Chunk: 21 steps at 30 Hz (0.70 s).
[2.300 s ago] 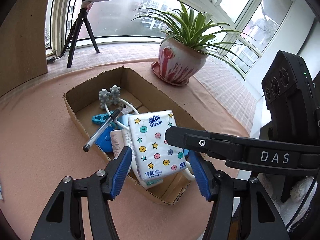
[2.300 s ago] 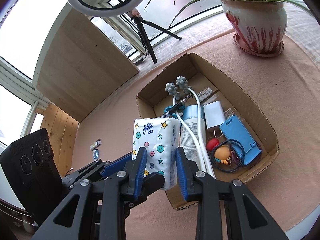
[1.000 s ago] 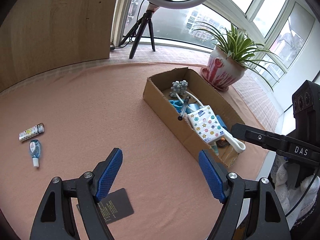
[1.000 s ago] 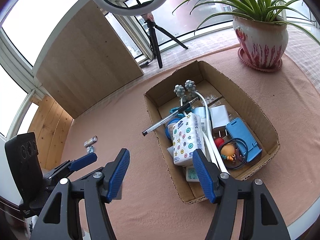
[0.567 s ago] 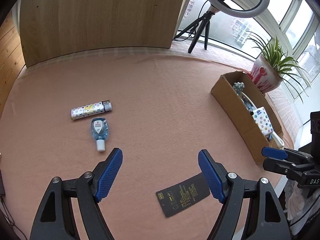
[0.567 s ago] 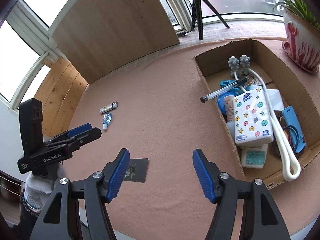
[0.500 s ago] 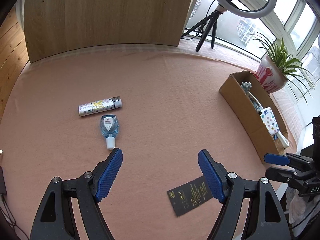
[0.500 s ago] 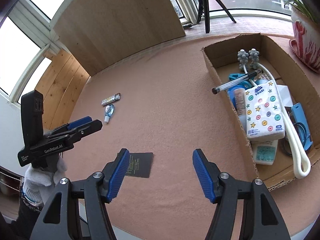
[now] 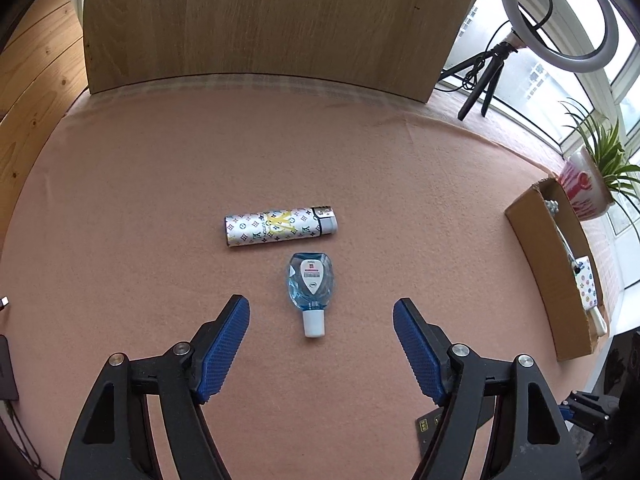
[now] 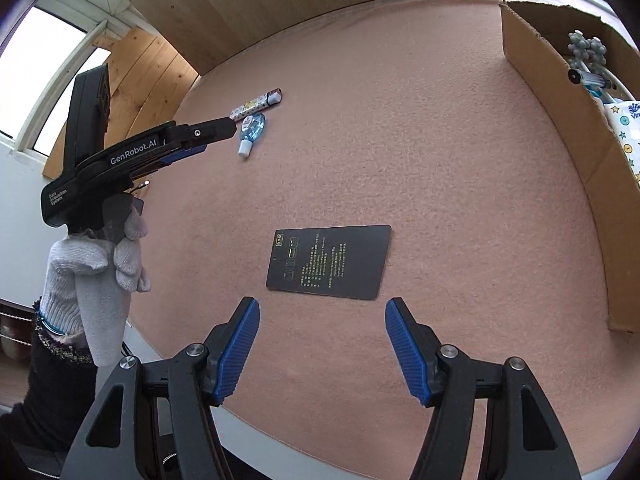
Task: Organize objects
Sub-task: 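Move both tools back toward the blue hand sanitizer and patterned lighter, then grasp the blue hand sanitizer bottle with the left tool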
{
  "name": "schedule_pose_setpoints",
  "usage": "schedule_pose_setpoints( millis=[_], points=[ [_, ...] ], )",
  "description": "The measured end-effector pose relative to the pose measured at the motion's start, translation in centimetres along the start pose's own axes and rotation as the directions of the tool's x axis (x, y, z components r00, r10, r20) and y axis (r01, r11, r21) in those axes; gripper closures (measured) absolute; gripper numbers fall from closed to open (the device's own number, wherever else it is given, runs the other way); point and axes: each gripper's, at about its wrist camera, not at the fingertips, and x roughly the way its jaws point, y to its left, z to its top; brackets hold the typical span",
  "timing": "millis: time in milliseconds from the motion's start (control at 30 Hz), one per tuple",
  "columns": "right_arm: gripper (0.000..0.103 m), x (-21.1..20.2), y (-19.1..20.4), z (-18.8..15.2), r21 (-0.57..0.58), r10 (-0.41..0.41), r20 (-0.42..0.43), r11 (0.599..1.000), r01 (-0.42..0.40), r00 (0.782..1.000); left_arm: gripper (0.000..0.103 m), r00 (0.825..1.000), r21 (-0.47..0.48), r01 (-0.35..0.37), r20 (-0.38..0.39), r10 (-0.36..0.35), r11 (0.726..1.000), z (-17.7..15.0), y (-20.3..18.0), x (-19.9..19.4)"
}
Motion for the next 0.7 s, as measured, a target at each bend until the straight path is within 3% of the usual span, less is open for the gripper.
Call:
schedule_pose_setpoints(
  millis=[233,433,600,700],
  points=[
    [0.041,-0.3,1.0,0.7,-0.001,-0.044,0.045,0.999,0.044,0.998,0.030,1.000,-0.031,-0.021,0.012,0.022,0.999,2.8,1.6,1.6],
    [0.041,0.3,1.3,1.5,-0.002,-0.064,0.033,0.998,0.064,0.997,0.035,0.998,0.016,-0.053,0.024,0.052,0.998,5.5,1.1,3.2],
    [0.041,0.6,1.5,1.4,-0.007,-0.091,0.030,0.996,0.091,0.995,0.048,0.998,0.071,-0.062,-0.004,0.062,0.996,7.4,0.4,4.8],
    [0.041,0.4,1.2,1.4,-0.002,-0.100,0.035,0.995,0.100,0.994,0.066,0.997,0.102,-0.056,-0.048,0.062,0.993,8.0,0.2,6.2]
  ],
)
